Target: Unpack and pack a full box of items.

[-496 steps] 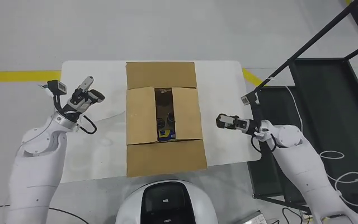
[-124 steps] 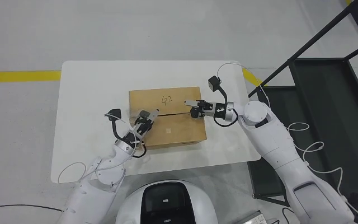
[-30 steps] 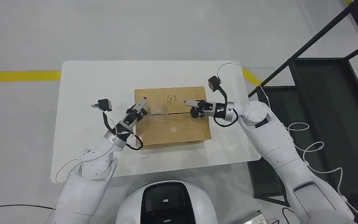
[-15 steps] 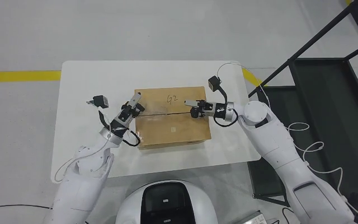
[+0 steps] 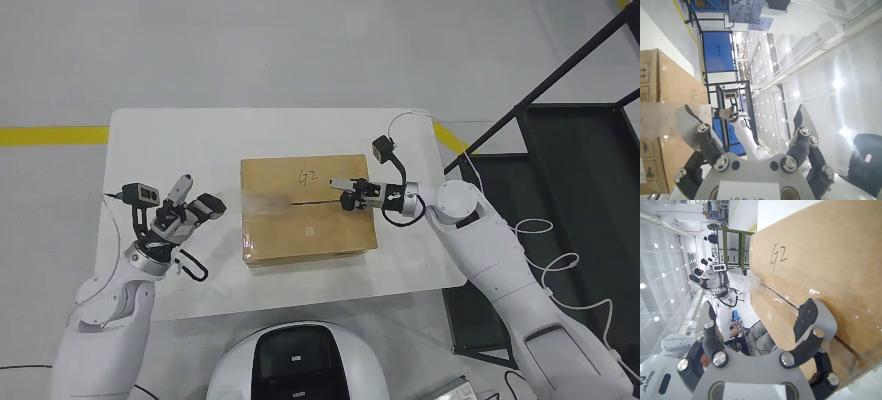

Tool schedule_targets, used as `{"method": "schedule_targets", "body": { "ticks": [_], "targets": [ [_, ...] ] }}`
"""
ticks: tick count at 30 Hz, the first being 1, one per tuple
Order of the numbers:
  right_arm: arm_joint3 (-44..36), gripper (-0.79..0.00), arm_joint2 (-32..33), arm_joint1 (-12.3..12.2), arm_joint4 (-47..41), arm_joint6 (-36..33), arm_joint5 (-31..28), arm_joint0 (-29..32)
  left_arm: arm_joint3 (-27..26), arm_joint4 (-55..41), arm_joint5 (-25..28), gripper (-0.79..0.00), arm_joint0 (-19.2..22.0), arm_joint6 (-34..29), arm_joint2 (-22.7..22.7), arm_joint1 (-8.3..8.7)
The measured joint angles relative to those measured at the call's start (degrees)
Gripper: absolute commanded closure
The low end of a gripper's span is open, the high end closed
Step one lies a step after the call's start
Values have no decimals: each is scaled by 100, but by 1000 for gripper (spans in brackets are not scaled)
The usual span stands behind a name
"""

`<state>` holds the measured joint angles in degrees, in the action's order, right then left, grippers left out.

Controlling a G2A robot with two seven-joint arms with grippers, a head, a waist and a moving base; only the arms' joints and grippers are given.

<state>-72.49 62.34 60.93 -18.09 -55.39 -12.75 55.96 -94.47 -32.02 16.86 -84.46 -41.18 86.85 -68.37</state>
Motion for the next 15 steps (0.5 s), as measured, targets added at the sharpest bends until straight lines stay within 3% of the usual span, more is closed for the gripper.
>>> {"method": "schedule_targets", "body": {
  "ticks": [4, 9, 15],
  "targets": [
    [0, -785, 0, 0, 0, 0, 0, 0, 187, -41, -416, -785, 136, -378, 72, 45],
    [0, -785, 0, 0, 0, 0, 0, 0, 165, 290, -824, -785, 537, -444, -433, 13],
    [0, -785, 0, 0, 0, 0, 0, 0, -146, 592, -862, -785, 755, -231, -1063, -58]
  ]
}}
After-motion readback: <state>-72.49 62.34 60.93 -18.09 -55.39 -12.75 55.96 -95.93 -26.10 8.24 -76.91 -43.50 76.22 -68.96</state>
